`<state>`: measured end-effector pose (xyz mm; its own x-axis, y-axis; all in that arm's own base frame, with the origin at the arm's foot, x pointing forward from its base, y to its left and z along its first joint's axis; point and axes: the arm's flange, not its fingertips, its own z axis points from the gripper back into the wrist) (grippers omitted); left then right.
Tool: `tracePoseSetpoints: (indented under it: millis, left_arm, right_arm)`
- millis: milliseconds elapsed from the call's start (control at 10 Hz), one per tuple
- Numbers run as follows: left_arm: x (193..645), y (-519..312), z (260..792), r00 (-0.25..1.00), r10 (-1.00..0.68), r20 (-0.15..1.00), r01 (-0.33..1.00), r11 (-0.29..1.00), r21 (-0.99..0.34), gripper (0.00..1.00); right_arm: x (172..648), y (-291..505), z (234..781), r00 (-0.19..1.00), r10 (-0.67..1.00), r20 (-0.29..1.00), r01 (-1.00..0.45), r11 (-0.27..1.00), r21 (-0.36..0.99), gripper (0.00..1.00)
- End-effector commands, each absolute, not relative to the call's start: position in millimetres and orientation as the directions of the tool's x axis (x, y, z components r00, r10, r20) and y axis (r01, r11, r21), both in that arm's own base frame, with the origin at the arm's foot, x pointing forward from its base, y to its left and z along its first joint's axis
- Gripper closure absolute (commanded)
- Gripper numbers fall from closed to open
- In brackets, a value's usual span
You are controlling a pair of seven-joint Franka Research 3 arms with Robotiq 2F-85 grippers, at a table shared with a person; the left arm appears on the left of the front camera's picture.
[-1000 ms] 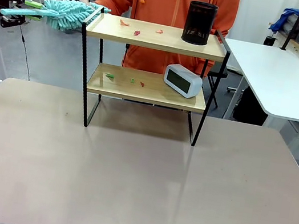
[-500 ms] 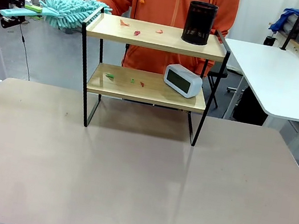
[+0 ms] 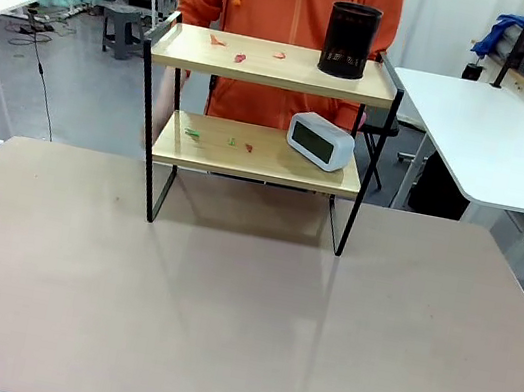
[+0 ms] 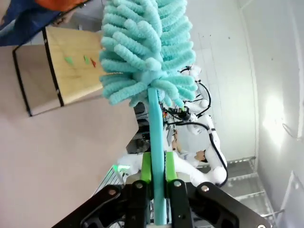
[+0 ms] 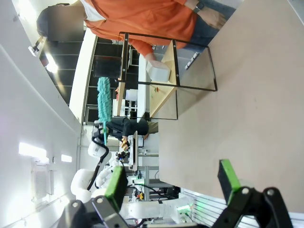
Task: Clean the shelf.
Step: Pick up the Duster from the human.
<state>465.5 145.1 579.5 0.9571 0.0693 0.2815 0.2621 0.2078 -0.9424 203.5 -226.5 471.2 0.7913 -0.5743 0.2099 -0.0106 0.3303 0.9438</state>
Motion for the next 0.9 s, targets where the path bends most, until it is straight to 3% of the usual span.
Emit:
tracePoseSetpoints:
  millis: [0,300,400,700,800]
  left_arm:
    - [372.0,173.5,566.4,0.936,-0.009,0.352,0.343,0.252,-0.905,1.0]
    - [264.2,199.2,528.7,0.932,-0.115,0.344,0.363,0.348,-0.864,1.0]
    - [242.7,202.3,515.8,0.932,-0.064,0.356,0.352,0.394,-0.849,1.0]
    - [236.8,202.9,493.8,0.892,-0.266,0.366,0.445,0.366,-0.817,1.0]
    - [226.0,208.7,502.6,0.941,-0.118,0.318,0.338,0.405,-0.849,1.0]
  right_arm:
    - [205.4,-228.1,474.2,0.786,-0.57,0.238,-0.043,0.333,0.942,0.0]
    - [205.4,-228.1,474.2,0.786,-0.57,0.238,-0.043,0.333,0.942,0.0]
    - [205.4,-228.1,474.2,0.786,-0.57,0.238,-0.043,0.333,0.942,0.0]
    - [205.4,-228.1,474.2,0.786,-0.57,0.238,-0.043,0.333,0.942,0.0]
    - [205.4,-228.1,474.2,0.786,-0.57,0.238,-0.043,0.333,0.942,0.0]
